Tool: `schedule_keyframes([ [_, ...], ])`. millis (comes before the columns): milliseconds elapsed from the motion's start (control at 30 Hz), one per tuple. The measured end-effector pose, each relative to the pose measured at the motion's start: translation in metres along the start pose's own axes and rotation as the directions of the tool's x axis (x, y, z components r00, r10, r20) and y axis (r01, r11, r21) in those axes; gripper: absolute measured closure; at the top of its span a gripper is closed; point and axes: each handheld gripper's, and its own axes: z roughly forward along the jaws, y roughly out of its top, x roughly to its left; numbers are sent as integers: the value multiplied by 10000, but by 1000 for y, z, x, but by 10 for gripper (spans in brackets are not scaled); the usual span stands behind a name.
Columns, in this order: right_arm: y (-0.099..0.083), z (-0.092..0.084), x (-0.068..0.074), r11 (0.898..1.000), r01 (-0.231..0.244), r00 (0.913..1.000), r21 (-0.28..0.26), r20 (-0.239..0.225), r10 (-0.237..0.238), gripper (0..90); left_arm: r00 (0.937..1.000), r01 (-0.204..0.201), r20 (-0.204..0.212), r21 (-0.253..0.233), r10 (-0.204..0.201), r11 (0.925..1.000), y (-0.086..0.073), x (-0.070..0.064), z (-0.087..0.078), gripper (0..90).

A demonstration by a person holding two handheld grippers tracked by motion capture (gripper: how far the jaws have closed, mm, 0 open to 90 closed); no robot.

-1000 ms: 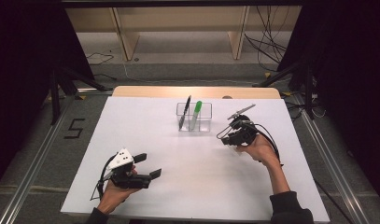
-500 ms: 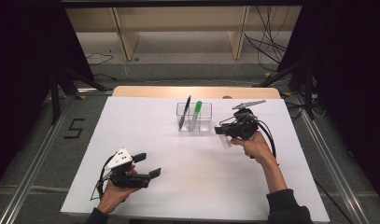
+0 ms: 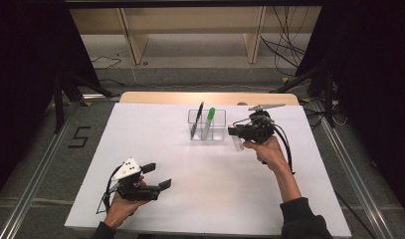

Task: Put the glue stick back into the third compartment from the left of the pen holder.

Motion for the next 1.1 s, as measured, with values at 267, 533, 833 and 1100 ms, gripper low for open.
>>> schedule_keyframes([
  [267,14,2,3,9977,-167,9996,-650,201,180,676,10000,34,-22,-30,-34,10000,0,0,0,118],
  [533,33,11,10,9915,-61,9991,-1300,402,114,676,10000,35,-18,-39,-35,10000,0,0,-1,118],
  [833,46,24,11,9819,-328,9979,-1864,482,425,675,10000,49,36,-68,-49,10000,0,-1,-1,118],
  [1100,56,35,12,9780,-346,9968,-2055,640,487,675,10000,31,58,-91,-31,10000,0,-1,-1,117],
])
